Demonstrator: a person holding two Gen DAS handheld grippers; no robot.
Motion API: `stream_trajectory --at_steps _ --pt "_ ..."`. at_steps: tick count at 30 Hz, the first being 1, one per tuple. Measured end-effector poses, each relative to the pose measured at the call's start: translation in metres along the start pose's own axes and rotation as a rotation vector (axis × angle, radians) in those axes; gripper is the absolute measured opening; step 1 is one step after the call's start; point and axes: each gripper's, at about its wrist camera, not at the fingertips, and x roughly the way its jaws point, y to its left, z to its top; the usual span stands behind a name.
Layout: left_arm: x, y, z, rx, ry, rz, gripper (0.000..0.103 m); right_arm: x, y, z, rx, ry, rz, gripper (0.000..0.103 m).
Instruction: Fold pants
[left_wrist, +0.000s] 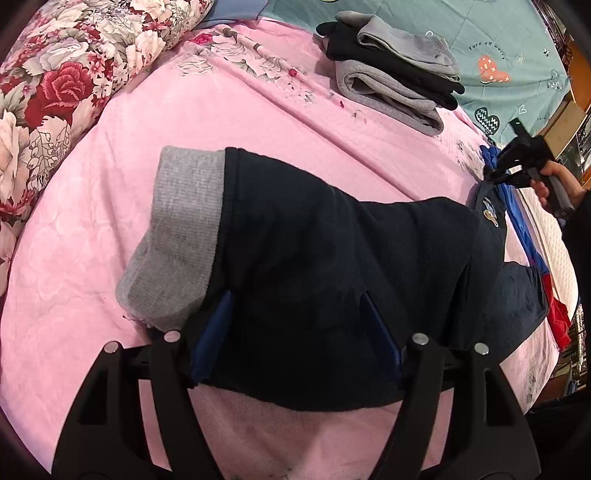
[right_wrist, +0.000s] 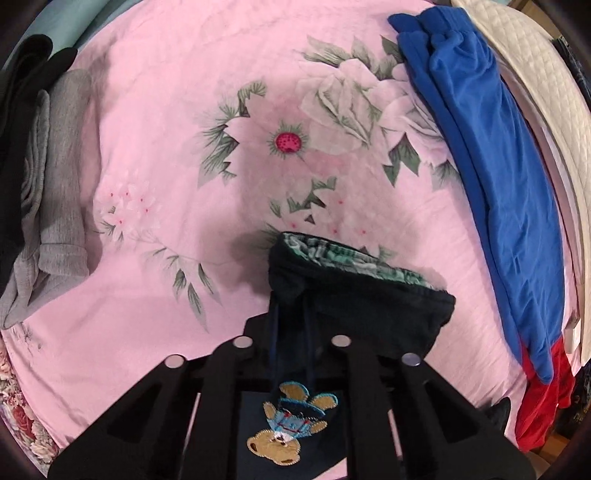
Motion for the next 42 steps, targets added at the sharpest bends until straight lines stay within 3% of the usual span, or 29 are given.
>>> stream_trajectory --at_steps 7,12,16,21,25,26,27,29,36,37,38,39,42 --pt "0.001 0.001 0.005 -0.010 0.025 -0.004 0.072 -0.081 -0.052 -0.063 -0.023 -0.150 0.183 0.009" --pt "0.000 0.007 0.007 -0.017 0.035 -0.039 0.072 -0.133 -0.149 -0.142 0.060 -0.257 0.333 0.009" --pt "0.001 0.000 0.004 0.029 0.035 0.002 0.072 -0.109 -0.219 -0.209 0.167 -0.258 0.369 0.009" --pt "0.005 -0.008 0.006 0.042 0.060 0.064 0.072 -0.027 -0.284 -0.256 0.327 -0.159 0.402 0.007" --pt "0.007 -0.014 0.006 0.056 0.071 0.109 0.072 -0.012 -0.304 -0.269 0.365 -0.181 0.505 0.010" --pt "0.007 -0.015 0.006 0.055 0.072 0.117 0.072 -0.015 -0.306 -0.269 0.361 -0.191 0.512 0.021" --pt "0.007 -0.016 0.006 0.050 0.071 0.124 0.072 -0.020 -0.307 -0.269 0.355 -0.204 0.516 0.039" --pt "0.007 -0.015 0.006 0.041 0.066 0.127 0.074 -0.028 -0.309 -0.266 0.343 -0.226 0.526 0.047" --pt "0.010 -0.018 0.004 0.030 0.048 0.144 0.079 -0.019 -0.300 -0.250 0.309 -0.186 0.519 0.047" --pt "0.010 -0.019 0.004 0.036 0.049 0.145 0.081 -0.021 -0.297 -0.250 0.292 -0.199 0.510 0.043" --pt "0.011 -0.020 0.004 0.040 0.050 0.145 0.081 -0.022 -0.296 -0.250 0.287 -0.206 0.513 0.017" --pt "0.011 -0.020 0.005 0.045 0.053 0.145 0.081 -0.023 -0.296 -0.250 0.289 -0.209 0.525 0.011" --pt "0.010 -0.017 0.008 0.040 0.071 0.121 0.081 -0.034 -0.307 -0.257 0.339 -0.248 0.570 0.010"
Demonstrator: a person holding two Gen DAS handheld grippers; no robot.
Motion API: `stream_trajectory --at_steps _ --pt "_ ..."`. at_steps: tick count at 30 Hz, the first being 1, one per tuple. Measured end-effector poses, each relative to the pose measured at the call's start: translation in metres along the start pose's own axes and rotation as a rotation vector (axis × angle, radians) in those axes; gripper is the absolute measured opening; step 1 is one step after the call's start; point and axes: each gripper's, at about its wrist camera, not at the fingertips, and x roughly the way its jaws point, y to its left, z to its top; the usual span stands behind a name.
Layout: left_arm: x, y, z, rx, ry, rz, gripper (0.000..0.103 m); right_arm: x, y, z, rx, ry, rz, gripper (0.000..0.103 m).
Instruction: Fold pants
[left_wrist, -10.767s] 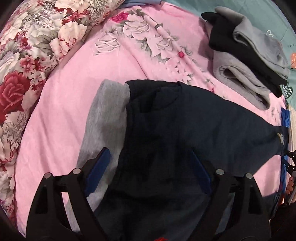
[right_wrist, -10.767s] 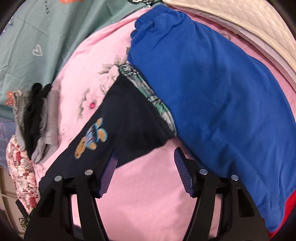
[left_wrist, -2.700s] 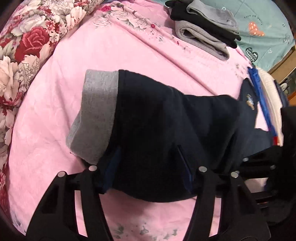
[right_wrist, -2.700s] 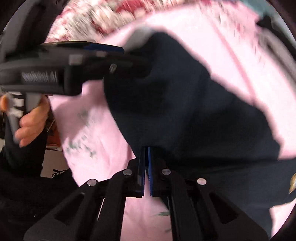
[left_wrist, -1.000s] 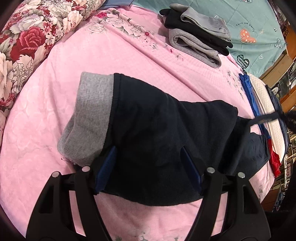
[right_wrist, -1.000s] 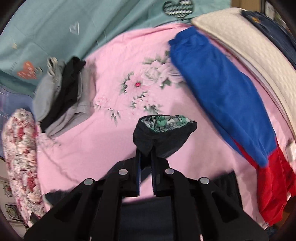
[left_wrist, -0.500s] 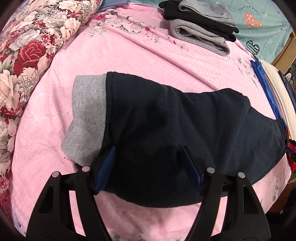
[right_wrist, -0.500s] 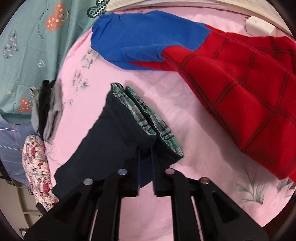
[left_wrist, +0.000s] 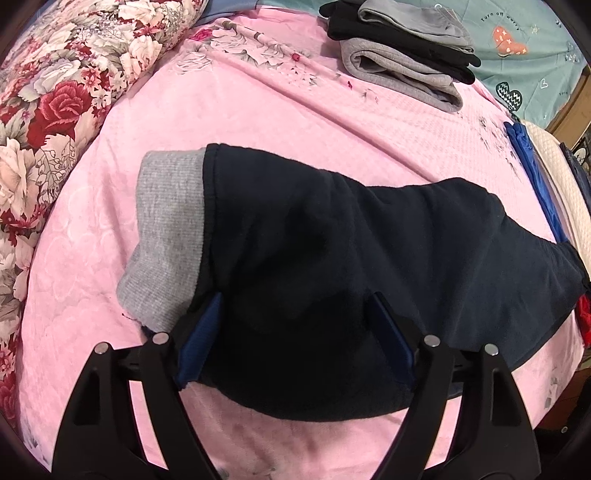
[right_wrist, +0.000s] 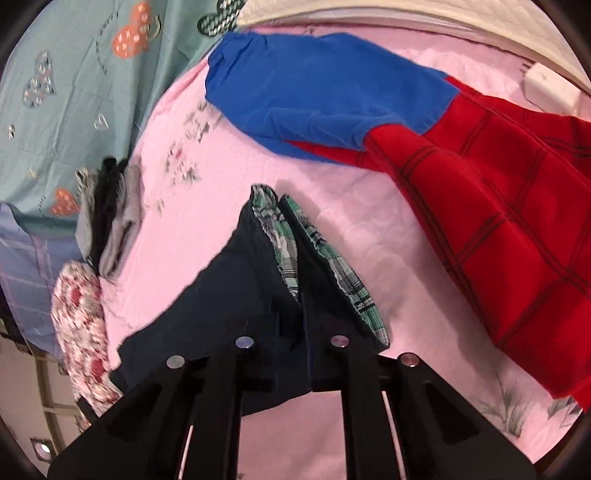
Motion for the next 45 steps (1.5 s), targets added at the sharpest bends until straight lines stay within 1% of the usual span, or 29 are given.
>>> stream_trajectory --at_steps 1,2,5,7,8,10,11,13,14,16,17,18,19,20,21,22,24,25,26,28,29,30,31,35,38,42,43,44,45 --pt "-0.001 0.003 0.001 -0.007 0.005 -0.017 0.081 -0.009 -0.002 -0.002 0.018 -0.014 0.029 0.010" --pt "-0.001 0.005 0.002 -0.014 0.008 -0.035 0.081 -0.015 -0.004 -0.003 0.027 -0.023 0.040 0.010" --pt "-0.003 0.012 0.002 -0.026 0.007 -0.086 0.081 -0.031 -0.010 -0.012 0.032 -0.045 0.031 0.010" --pt "-0.003 0.012 0.000 -0.018 0.001 -0.091 0.081 -0.029 -0.016 -0.015 0.042 -0.027 0.019 0.010" --pt "-0.004 0.011 -0.001 -0.014 0.000 -0.088 0.081 -0.022 -0.023 -0.016 0.063 -0.006 0.001 0.010" --pt "-0.005 0.009 -0.001 -0.010 0.001 -0.073 0.081 -0.004 -0.033 -0.017 0.069 0.052 -0.062 0.012" --pt "-0.007 0.008 -0.001 -0.014 -0.003 -0.068 0.081 0.000 -0.033 -0.018 0.060 0.054 -0.069 0.010" --pt "-0.015 0.006 0.000 -0.018 -0.016 -0.058 0.079 -0.006 -0.022 -0.017 0.019 0.062 -0.122 0.017" --pt "-0.020 0.004 0.000 -0.016 -0.024 -0.054 0.079 -0.015 -0.011 -0.016 -0.019 0.041 -0.203 0.027" --pt "-0.035 -0.002 0.001 -0.011 -0.059 -0.075 0.078 -0.036 0.017 -0.015 -0.132 -0.049 -0.322 0.033" --pt "-0.040 -0.006 0.001 -0.007 -0.073 -0.091 0.078 -0.043 0.028 -0.015 -0.172 -0.074 -0.348 0.039" --pt "-0.047 -0.013 0.002 0.003 -0.092 -0.113 0.078 -0.050 0.043 -0.016 -0.218 -0.099 -0.356 0.042" --pt "-0.052 -0.024 0.003 0.020 -0.109 -0.138 0.079 -0.054 0.065 -0.017 -0.272 -0.111 -0.321 0.043" --pt "-0.054 -0.034 0.005 0.035 -0.116 -0.159 0.079 -0.051 0.077 -0.019 -0.302 -0.102 -0.284 0.043" --pt "-0.054 -0.043 0.006 0.052 -0.115 -0.177 0.079 -0.044 0.095 -0.022 -0.344 -0.074 -0.231 0.043" --pt "-0.051 -0.054 0.007 0.069 -0.109 -0.188 0.079 -0.028 0.123 -0.028 -0.408 -0.014 -0.156 0.043" --pt "-0.035 -0.077 0.007 0.108 -0.073 -0.195 0.079 0.006 0.168 -0.043 -0.517 0.100 -0.061 0.043" --pt "-0.026 -0.084 0.007 0.121 -0.047 -0.189 0.079 0.033 0.201 -0.056 -0.592 0.185 -0.007 0.043" --pt "-0.015 -0.090 0.005 0.133 -0.016 -0.175 0.079 0.051 0.222 -0.065 -0.638 0.232 0.023 0.043" --pt "0.010 -0.095 -0.003 0.142 0.069 -0.127 0.078 0.098 0.276 -0.091 -0.774 0.342 0.084 0.043" --pt "0.014 -0.095 -0.007 0.145 0.081 -0.108 0.079 0.113 0.291 -0.098 -0.807 0.371 0.091 0.043" --pt "0.012 -0.098 -0.012 0.166 0.060 -0.083 0.079 0.135 0.311 -0.107 -0.850 0.416 0.094 0.043" --pt "0.010 -0.100 -0.016 0.177 0.058 -0.066 0.079 0.159 0.332 -0.117 -0.897 0.465 0.091 0.043" --pt "0.007 -0.107 -0.029 0.211 0.039 -0.002 0.080 0.221 0.375 -0.141 -1.013 0.540 0.025 0.043" --pt "0.006 -0.103 -0.029 0.210 0.030 -0.006 0.080 0.247 0.385 -0.151 -1.040 0.607 0.017 0.043" --pt "0.005 -0.099 -0.029 0.219 0.029 -0.021 0.080 0.260 0.380 -0.162 -1.072 0.657 -0.037 0.042" --pt "0.005 -0.099 -0.029 0.223 0.025 -0.022 0.081 0.261 0.378 -0.163 -1.075 0.663 -0.034 0.037" --pt "0.005 -0.100 -0.030 0.224 0.021 -0.022 0.081 0.258 0.376 -0.166 -1.089 0.664 -0.019 0.025" --pt "0.005 -0.101 -0.029 0.222 0.020 -0.022 0.081 0.256 0.374 -0.168 -1.101 0.649 -0.016 0.020"
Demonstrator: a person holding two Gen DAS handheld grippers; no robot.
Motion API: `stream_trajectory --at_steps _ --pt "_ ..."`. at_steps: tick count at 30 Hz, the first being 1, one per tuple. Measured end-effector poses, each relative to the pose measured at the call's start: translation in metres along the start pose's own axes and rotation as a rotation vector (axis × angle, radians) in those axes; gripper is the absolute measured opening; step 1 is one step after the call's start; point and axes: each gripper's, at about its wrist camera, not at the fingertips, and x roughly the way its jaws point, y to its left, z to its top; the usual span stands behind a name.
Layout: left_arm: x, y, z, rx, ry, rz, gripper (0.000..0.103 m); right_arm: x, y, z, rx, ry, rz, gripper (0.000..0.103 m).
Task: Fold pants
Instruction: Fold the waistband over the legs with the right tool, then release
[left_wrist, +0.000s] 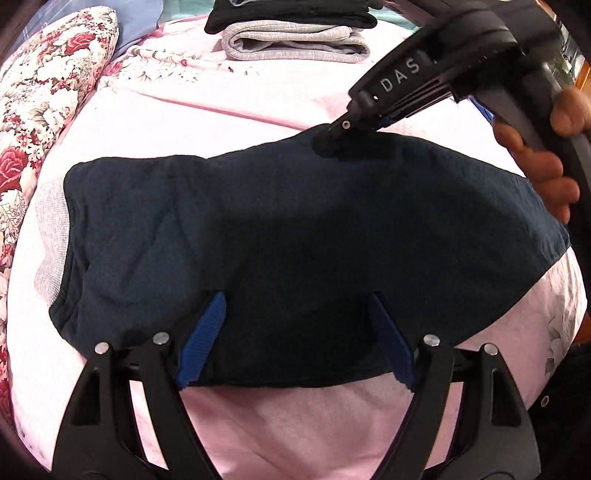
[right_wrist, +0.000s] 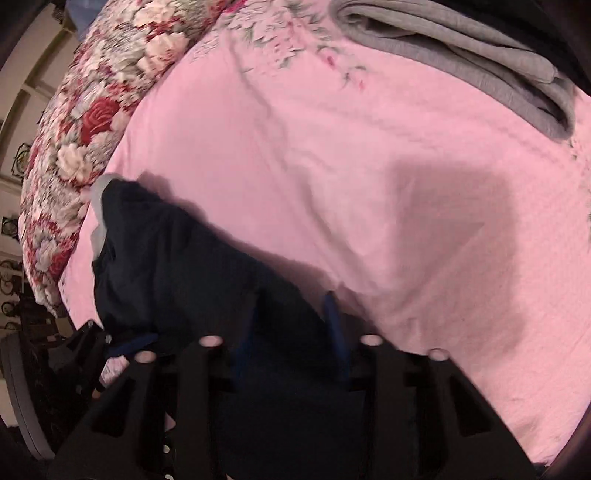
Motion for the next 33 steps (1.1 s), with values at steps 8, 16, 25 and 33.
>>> stream_trajectory --at_steps 8,16,25,33 --pt "-0.003 0.012 0.005 -0.066 0.025 -0.062 0.080 -0.024 0.005 0.005 0.020 -0.186 -0.065 0.008" --pt "0.002 -0.003 0.009 -0.027 0.042 0.011 0.082 0.016 -0.014 0.019 0.041 -0.142 -0.091 0.006" --pt "-0.010 0.020 0.074 -0.156 0.023 -0.159 0.070 -0.090 -0.024 -0.027 0.105 -0.321 -0.088 0.053" --pt "0.060 -0.009 0.119 -0.116 0.133 -0.161 0.020 -0.073 -0.027 -0.132 0.147 -0.284 -0.094 0.024"
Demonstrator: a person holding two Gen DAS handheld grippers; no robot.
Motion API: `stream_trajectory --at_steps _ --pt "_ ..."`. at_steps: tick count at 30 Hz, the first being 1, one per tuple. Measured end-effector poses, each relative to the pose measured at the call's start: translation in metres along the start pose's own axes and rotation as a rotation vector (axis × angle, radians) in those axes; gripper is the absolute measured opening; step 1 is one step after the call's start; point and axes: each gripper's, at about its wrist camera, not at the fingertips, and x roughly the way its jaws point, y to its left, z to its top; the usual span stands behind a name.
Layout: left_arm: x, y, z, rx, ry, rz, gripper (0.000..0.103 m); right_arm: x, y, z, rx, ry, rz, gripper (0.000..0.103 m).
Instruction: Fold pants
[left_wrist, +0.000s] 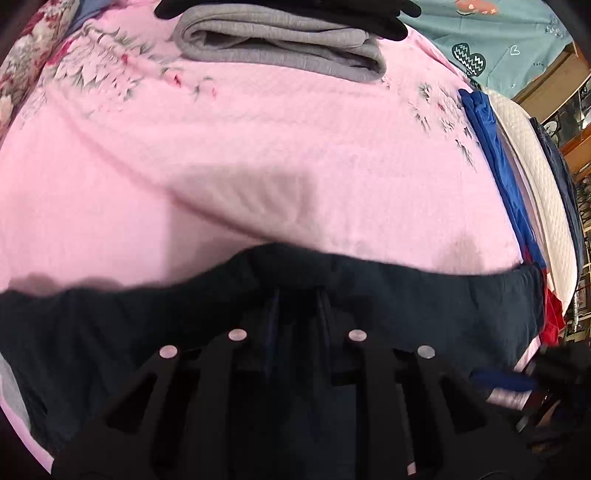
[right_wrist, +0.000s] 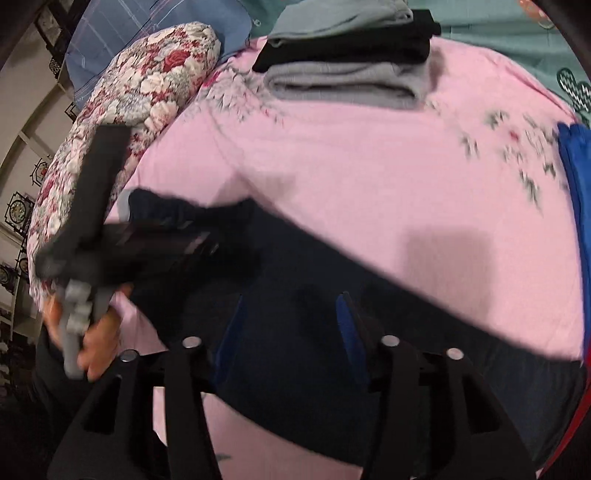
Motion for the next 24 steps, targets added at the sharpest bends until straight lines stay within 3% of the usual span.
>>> stream_trajectory --at_steps 4,9,13,17,20,22,24 --pt "0.007 0.004 0.008 -0.023 0.026 -0.015 0.020 0.017 0.016 -0.016 -0.017 0.031 0.037 0.017" --pt "0.007 0.013 0.008 -0.043 0.018 -0.049 0.020 0.057 0.038 -0.026 -0.015 0.149 0.069 0.017" --pt "0.008 0.011 0.008 -0.040 0.022 -0.047 0.020 0.053 0.053 -0.034 -0.054 0.120 0.010 0.018" --pt "0.000 0.012 0.003 -0.029 0.013 -0.051 0.020 0.055 0.044 -0.026 0.043 0.138 0.053 0.018" --pt "-0.019 0.012 -0.014 -0.014 -0.015 -0.033 0.034 0.029 0.024 -0.022 0.160 0.095 0.140 0.019" --pt "-0.041 0.010 -0.033 0.012 -0.074 -0.023 0.063 -0.001 0.005 -0.026 0.218 0.016 0.136 0.030" --pt "-0.059 0.010 -0.055 0.040 -0.124 -0.009 0.073 -0.046 -0.031 -0.040 0.323 -0.100 0.085 0.052"
